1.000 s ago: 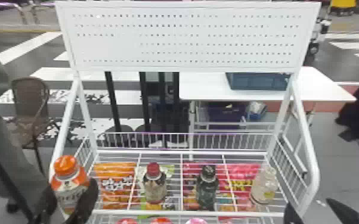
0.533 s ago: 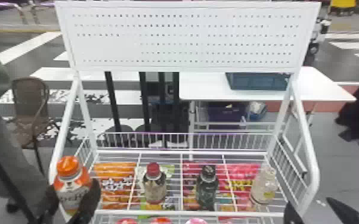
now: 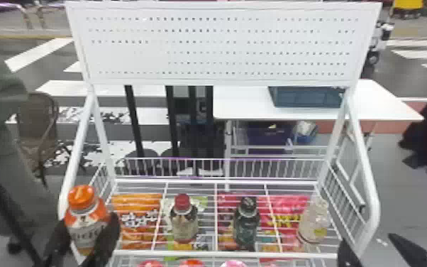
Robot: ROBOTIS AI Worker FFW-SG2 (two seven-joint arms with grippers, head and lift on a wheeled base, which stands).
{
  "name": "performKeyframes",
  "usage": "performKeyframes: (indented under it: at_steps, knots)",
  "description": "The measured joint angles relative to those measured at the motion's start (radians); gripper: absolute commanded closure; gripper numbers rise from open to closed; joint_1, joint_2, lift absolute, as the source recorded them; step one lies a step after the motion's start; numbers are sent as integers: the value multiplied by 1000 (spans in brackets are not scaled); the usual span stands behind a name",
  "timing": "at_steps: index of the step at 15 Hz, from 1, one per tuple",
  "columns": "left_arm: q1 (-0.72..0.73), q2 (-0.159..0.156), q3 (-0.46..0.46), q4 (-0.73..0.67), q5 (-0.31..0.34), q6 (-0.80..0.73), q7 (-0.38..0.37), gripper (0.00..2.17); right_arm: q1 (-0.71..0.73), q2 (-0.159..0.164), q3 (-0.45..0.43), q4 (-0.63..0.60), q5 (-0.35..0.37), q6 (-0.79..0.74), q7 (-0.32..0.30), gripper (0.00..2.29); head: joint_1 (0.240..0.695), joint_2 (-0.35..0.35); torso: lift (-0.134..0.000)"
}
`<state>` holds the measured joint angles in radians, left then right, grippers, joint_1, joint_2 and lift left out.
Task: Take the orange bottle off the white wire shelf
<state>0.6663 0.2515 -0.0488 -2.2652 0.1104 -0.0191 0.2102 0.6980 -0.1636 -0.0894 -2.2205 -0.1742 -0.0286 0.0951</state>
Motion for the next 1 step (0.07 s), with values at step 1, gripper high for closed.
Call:
performKeyframes:
  at_steps: [1]
  knots:
    - [0,0,0,1,0,0,0,711,2,-1,-1,-1,0,0,0,144,499,0,0]
